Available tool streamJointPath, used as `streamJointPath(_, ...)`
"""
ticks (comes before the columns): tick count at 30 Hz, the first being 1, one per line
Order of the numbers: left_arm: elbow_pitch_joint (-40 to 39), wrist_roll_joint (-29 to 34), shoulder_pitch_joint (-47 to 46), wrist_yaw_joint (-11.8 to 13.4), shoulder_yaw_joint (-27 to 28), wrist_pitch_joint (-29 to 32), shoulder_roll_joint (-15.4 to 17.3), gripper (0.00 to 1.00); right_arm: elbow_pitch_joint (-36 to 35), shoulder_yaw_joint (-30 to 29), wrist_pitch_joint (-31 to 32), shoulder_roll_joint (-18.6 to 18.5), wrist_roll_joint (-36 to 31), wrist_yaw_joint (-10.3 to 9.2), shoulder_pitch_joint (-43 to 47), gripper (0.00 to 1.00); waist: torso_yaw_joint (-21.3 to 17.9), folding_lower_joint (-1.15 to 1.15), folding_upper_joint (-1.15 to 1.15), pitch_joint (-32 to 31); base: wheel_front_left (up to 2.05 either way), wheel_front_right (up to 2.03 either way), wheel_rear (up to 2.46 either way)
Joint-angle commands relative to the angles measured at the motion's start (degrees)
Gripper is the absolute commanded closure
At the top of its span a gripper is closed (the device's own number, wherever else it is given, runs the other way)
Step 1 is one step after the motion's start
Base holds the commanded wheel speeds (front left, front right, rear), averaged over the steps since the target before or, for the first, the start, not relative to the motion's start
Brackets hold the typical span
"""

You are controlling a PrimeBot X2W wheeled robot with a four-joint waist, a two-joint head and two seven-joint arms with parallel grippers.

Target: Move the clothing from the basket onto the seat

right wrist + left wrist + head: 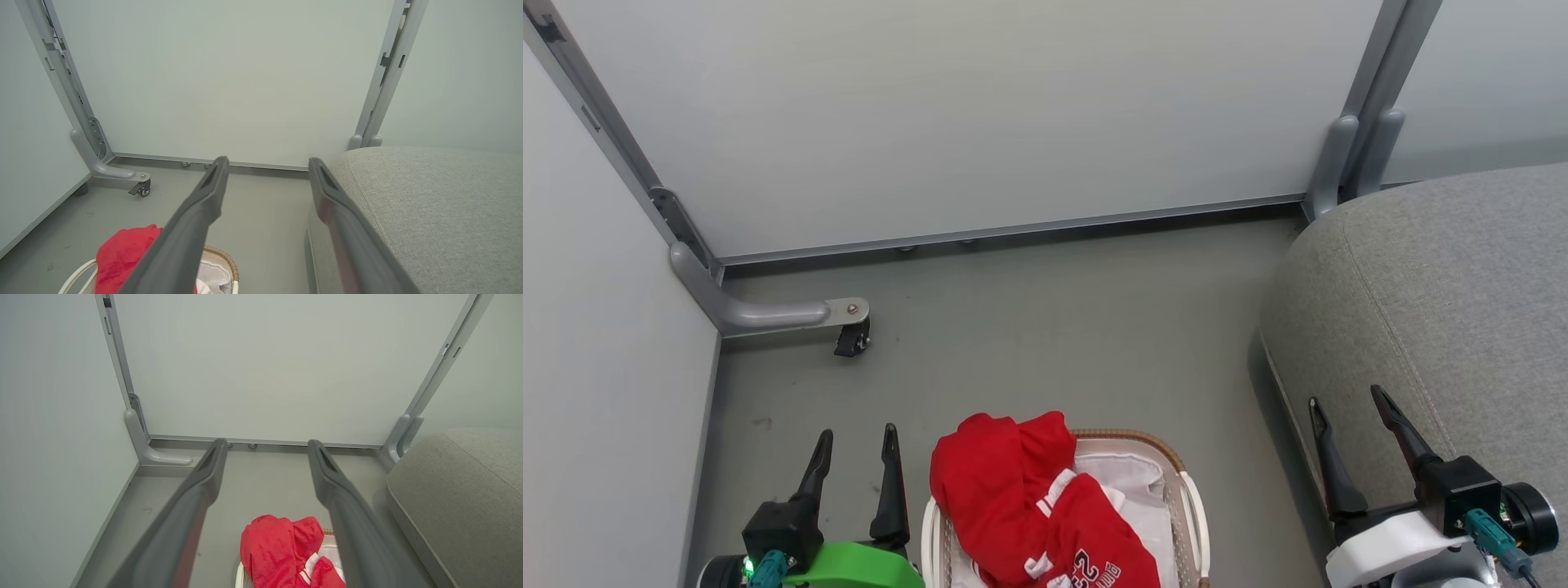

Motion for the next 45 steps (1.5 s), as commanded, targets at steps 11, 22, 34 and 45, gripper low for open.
streamJointPath(11, 0.1, 0.0, 0.6, -0.3, 0.0, 0.0, 0.3, 0.00, 0.3, -0.2, -0.3, -0.3, 0.6, 0.00, 0.7, 0.00, 0.0, 0.00, 0.00, 0.0, 0.00, 0.00, 0.00)
streamJointPath(22, 0.0, -1.2, -0.2, -0.5, -0.5, 0.0, 0.3, 0.00, 0.0, -0.3, -0.3, -0.3, 0.7, 0.00, 0.1, 0.00, -0.1, 0.00, 0.00, 1.1, 0.00, 0.00, 0.00)
streamJointPath(34, 1.6, 0.0, -10.3, -1.7, -6.8, 0.0, 0.3, 0.00, -1.8, -0.8, -0.2, -0.3, -0.9, 0.00, -6.0, 0.00, -2.8, 0.00, 0.00, 12.4, 0.00, 0.00, 0.00)
streamJointPath(45, 18.4, 0.5, -25.6, -3.6, -19.4, 0.0, 0.4, 0.00, -3.8, -1.2, -0.2, -0.2, 0.5, -0.01, -14.6, 0.00, -8.2, 0.00, 0.00, 30.2, 0.00, 0.00, 0.00)
